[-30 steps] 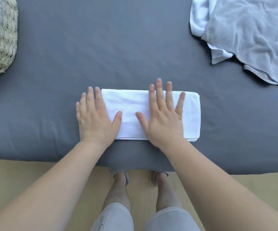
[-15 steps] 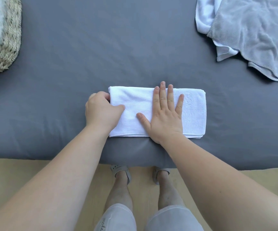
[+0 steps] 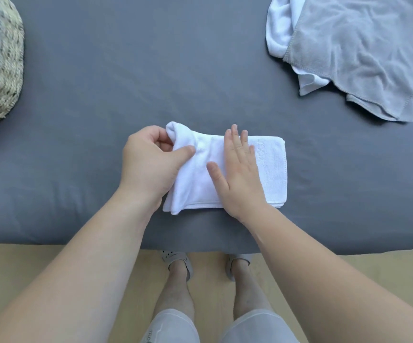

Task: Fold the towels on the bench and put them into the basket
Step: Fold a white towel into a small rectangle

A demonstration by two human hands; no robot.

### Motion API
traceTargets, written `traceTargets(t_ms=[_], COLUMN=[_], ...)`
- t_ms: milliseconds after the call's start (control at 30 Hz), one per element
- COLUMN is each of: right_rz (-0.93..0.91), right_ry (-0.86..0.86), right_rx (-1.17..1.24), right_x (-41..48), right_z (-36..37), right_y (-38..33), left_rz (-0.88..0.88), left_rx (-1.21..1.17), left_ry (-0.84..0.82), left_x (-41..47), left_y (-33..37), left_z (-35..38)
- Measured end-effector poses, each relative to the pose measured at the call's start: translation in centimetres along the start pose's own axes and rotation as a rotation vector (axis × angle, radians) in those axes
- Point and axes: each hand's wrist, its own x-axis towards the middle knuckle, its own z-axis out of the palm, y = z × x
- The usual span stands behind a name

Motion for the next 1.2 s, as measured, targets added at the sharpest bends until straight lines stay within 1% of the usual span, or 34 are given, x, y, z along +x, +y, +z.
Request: traceTargets(t_ms=[67,133,233,300,367,467,533,600,633,733,767,800,833,867,933,1000,1067,1133,1167,1200], right_rz=[0.065,0.175,0.287,0.324,0.365,0.446,0.479,0.485,0.487,0.491,0.488,0.481,0.477,0.475,0.473,0.483,0.475,0.440,0.408,0.344], right_ry=[0.090,0.168,0.228,0.234,0.201,0.126,0.086,0.057,0.057,0.089,0.097,0.100,0.098,0.091,0.057,0.000,-0.036,-0.017,0.026,0.108], right_rx=[0.190,0.326,0.500,0.579,0.665,0.733,0.729,0.679,0.641,0.552,0.546,0.545,0.549,0.562,0.610,0.606,0.512,0.394,0.309,0.194], right_x=[-1.2,-2.4,-3.8,-4.3,-4.4,-4.1,-3.8,-3.4,-3.2,-2.9,-2.8,-2.8,-2.8,-2.8,-2.9,-3.2,-3.4,-3.5,-3.5,-3.7], right_z=[-2.0,-4.2,-6.9,-8.2,-9.1,-9.6,-9.5,-9.4,-9.3,-9.0,-8.9,-8.8,-8.9,-9.0,-9.1,-9.2,-9.2,-9.2,-9.1,-8.8], right_y=[0.7,1.6,3.3,4.6,5.7,7.1,7.6,7.6,7.5,6.9,6.8,6.7,6.6,6.6,6.9,7.4,7.9,8.1,8.1,8.1], left_rz=[0.095,0.174,0.243,0.264,0.251,0.216,0.215,0.270,0.344,0.675,0.758,0.814,0.847,0.854,0.808,0.748,0.713,0.687,0.662,0.636], left_rx=[0.054,0.111,0.223,0.272,0.308,0.405,0.483,0.480,0.469,0.502,0.554,0.629,0.723,0.825,1.027,1.183,1.271,1.317,1.335,1.340], left_ry=[0.013,0.008,-0.026,-0.038,-0.068,-0.177,-0.230,-0.213,-0.155,0.115,0.161,0.163,0.118,0.033,-0.170,-0.293,-0.317,-0.314,-0.309,-0.299], left_x=[-0.9,-1.9,-2.9,-3.2,-3.1,-3.1,-3.3,-3.8,-4.1,-3.9,-3.5,-2.9,-2.5,-2.1,-1.7,-1.1,-0.7,-0.6,-0.7,-0.9], left_y=[1.2,2.2,3.1,3.1,2.8,1.9,1.4,1.1,1.0,0.0,-0.6,-1.3,-2.1,-2.7,-3.6,-4.3,-4.8,-4.9,-4.9,-4.8], left_z=[1.8,4.1,8.4,11.1,13.6,16.2,16.7,16.2,15.7,13.5,12.9,12.5,12.1,12.0,12.1,12.4,12.6,13.3,13.7,14.2])
